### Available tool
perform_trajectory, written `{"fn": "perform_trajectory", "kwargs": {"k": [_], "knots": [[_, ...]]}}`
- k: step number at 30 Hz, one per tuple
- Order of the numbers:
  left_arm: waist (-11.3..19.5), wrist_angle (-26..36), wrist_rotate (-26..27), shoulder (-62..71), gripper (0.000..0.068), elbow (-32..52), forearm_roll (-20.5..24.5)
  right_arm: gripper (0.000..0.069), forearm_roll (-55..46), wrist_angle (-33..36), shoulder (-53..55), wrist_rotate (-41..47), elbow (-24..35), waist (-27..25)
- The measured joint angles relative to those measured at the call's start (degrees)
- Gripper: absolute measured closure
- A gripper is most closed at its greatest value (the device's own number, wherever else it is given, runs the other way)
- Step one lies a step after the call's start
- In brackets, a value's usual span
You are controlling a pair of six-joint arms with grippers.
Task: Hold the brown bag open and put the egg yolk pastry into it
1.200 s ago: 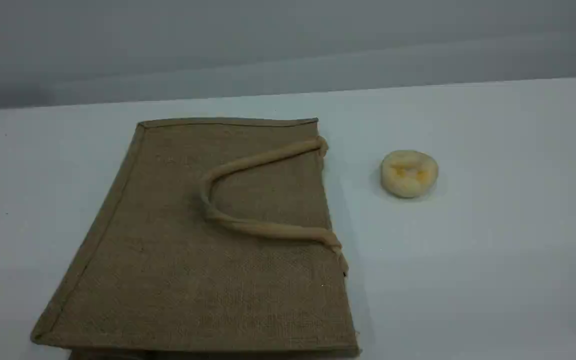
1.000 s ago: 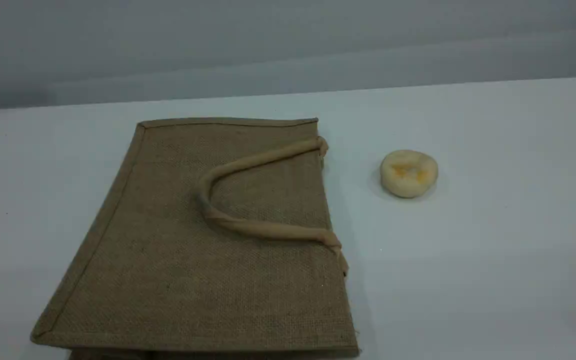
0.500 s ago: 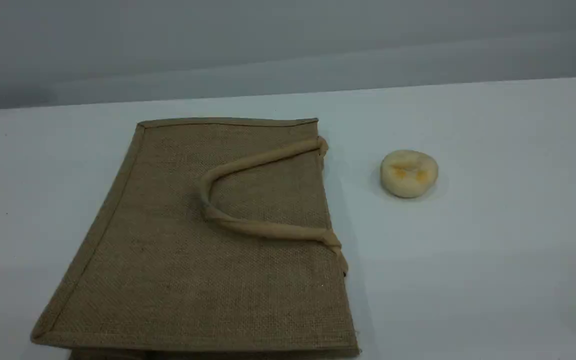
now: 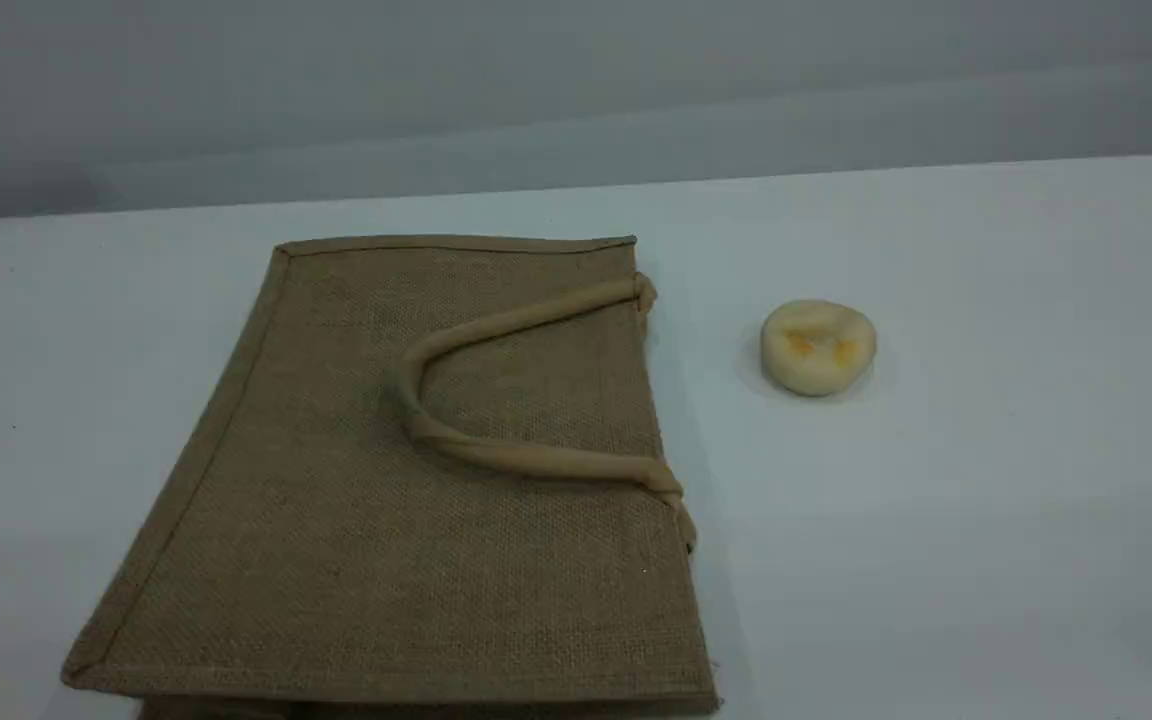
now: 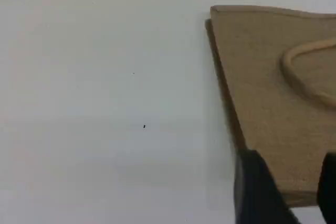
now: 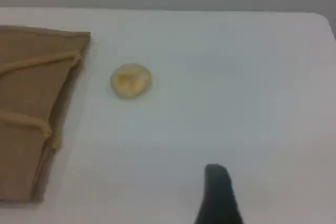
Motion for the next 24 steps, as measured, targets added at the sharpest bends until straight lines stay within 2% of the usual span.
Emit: {"fn": "perform_trajectory", "kwargs": {"k": [17,21,24], "knots": [[0.0,0.0,0.0,0.0,0.04,-0.2,0.0,0.0256,3.5,-1.0,0.0,-1.5,-0.6,0.0],[0.0,-3.7,0.9,2.8,0.04,-2.5,-0.1,0.0256,8.4,-4.5,1.7,-2.4,-1.3,0.0],[0.0,-8.8,3.5,7.7,0.04,-4.6,-0.2,0.0256,13.0,-9.2,7.7,-6.0,-1.3,0.0]]}}
